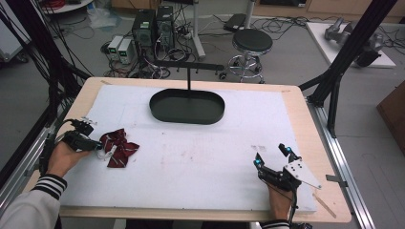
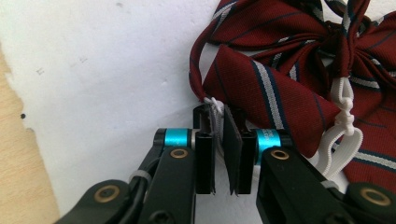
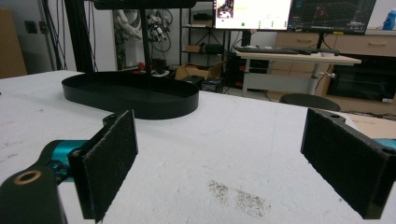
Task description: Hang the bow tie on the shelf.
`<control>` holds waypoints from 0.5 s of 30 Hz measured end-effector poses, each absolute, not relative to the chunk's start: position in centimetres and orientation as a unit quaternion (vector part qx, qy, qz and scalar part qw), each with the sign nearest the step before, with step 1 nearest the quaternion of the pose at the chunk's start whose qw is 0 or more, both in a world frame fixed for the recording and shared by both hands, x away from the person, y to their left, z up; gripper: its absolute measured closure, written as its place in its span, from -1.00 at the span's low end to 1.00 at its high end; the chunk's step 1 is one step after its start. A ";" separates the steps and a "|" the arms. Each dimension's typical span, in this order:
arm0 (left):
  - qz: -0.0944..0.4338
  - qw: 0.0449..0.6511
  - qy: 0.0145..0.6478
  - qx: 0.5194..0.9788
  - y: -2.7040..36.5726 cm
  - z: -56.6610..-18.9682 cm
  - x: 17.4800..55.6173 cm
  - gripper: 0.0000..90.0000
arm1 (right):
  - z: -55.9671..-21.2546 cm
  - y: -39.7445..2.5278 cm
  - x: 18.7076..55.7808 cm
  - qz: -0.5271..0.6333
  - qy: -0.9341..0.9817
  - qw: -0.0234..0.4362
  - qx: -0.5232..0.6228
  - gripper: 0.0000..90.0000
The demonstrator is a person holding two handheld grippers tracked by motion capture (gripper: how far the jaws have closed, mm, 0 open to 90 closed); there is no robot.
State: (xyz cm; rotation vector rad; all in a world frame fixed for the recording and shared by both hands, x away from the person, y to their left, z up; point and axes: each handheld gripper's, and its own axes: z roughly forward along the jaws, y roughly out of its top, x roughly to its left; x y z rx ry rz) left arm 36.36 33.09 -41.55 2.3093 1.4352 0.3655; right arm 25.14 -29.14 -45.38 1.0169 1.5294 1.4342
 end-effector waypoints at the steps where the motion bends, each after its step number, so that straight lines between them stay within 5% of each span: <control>1: 0.130 0.196 0.511 0.827 33.1 -41.5 36.4 0.86 | -45.4 -29.1 25.1 0.566 0.602 0.394 0.401 -0.78; 15: 0.176 0.253 0.498 0.810 33.5 -40.3 35.3 0.86 | -45.4 -29.1 25.2 0.565 0.603 0.396 0.399 -0.78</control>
